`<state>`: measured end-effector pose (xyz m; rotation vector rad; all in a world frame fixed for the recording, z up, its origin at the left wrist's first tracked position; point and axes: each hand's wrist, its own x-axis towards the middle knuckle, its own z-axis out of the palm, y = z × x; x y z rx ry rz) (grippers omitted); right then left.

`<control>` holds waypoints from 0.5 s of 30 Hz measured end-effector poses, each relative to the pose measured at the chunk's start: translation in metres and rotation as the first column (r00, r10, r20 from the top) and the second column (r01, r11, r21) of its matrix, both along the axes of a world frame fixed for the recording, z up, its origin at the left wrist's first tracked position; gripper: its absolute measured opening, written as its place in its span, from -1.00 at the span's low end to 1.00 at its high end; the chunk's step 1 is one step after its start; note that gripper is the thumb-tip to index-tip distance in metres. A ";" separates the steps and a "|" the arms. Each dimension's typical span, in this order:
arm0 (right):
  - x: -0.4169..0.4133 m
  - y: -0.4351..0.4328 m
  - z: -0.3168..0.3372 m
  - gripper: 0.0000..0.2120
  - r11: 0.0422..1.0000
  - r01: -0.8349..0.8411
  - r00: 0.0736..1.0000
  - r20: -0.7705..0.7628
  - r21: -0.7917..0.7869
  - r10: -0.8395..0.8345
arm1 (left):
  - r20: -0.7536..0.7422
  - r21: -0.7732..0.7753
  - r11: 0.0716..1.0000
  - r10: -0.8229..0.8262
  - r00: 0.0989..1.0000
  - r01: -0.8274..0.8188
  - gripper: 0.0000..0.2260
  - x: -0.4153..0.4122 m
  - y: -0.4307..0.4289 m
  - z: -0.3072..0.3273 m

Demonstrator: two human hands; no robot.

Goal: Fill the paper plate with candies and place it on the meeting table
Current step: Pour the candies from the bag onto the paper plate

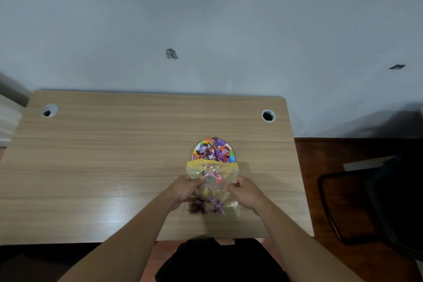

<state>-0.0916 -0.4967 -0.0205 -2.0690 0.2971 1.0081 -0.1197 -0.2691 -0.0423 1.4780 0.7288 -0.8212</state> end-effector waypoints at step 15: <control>-0.004 0.003 -0.010 -0.71 0.954 0.253 0.967 -0.076 0.160 -0.243 | -0.014 -0.066 0.989 0.130 0.991 -0.130 -0.70 -0.003 0.000 -0.006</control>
